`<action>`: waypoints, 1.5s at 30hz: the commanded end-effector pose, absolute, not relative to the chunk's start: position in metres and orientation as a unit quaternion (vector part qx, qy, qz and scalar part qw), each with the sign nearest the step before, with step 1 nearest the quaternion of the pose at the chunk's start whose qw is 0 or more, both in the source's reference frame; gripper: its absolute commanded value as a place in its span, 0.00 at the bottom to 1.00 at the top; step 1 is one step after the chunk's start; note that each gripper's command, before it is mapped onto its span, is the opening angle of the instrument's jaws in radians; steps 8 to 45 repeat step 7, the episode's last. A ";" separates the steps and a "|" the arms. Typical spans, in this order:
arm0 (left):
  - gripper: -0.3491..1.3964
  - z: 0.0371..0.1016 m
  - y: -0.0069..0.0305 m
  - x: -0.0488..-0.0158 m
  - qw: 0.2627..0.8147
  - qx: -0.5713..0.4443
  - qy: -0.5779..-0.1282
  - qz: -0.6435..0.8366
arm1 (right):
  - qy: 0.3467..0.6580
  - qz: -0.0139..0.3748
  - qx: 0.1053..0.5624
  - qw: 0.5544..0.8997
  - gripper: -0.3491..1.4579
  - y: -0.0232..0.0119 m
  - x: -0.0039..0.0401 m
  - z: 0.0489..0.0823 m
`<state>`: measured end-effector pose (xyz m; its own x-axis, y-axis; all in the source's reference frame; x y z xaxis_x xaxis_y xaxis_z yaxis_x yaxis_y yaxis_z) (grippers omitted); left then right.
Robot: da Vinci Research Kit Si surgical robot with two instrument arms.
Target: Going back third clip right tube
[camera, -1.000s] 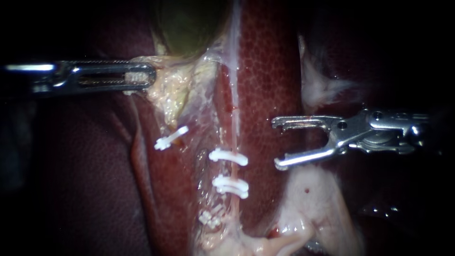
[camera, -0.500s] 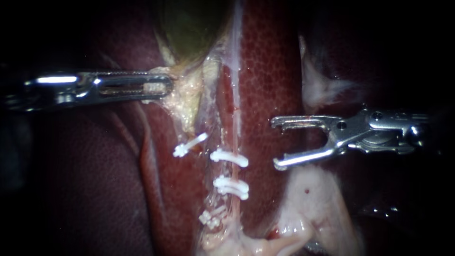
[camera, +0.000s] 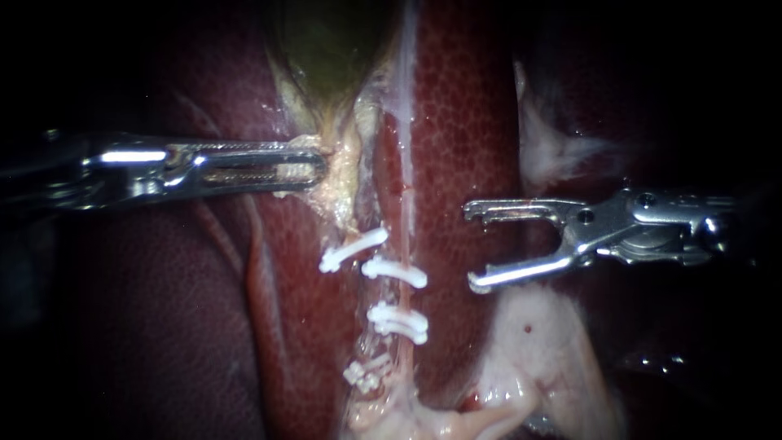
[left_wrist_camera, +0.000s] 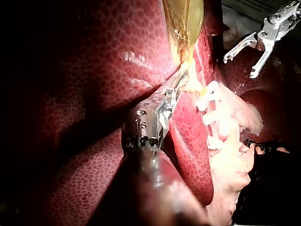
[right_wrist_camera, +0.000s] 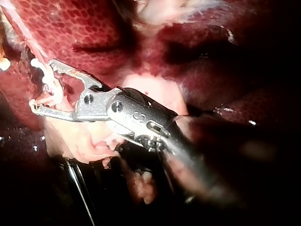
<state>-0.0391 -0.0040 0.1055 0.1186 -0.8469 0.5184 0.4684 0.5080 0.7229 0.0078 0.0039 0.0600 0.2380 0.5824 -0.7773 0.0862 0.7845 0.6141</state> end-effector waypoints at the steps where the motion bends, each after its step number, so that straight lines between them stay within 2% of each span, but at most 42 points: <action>1: 0.07 0.1055 -0.0040 -0.0391 0.721 0.197 -0.483 -0.456 | 0.594 0.166 0.280 0.735 0.52 0.0040 0.0078 0.0600; 45: 0.06 0.1055 -0.0040 -0.0392 0.721 0.196 -0.483 -0.456 | 0.595 0.165 0.278 0.736 0.52 0.0041 0.0077 0.0599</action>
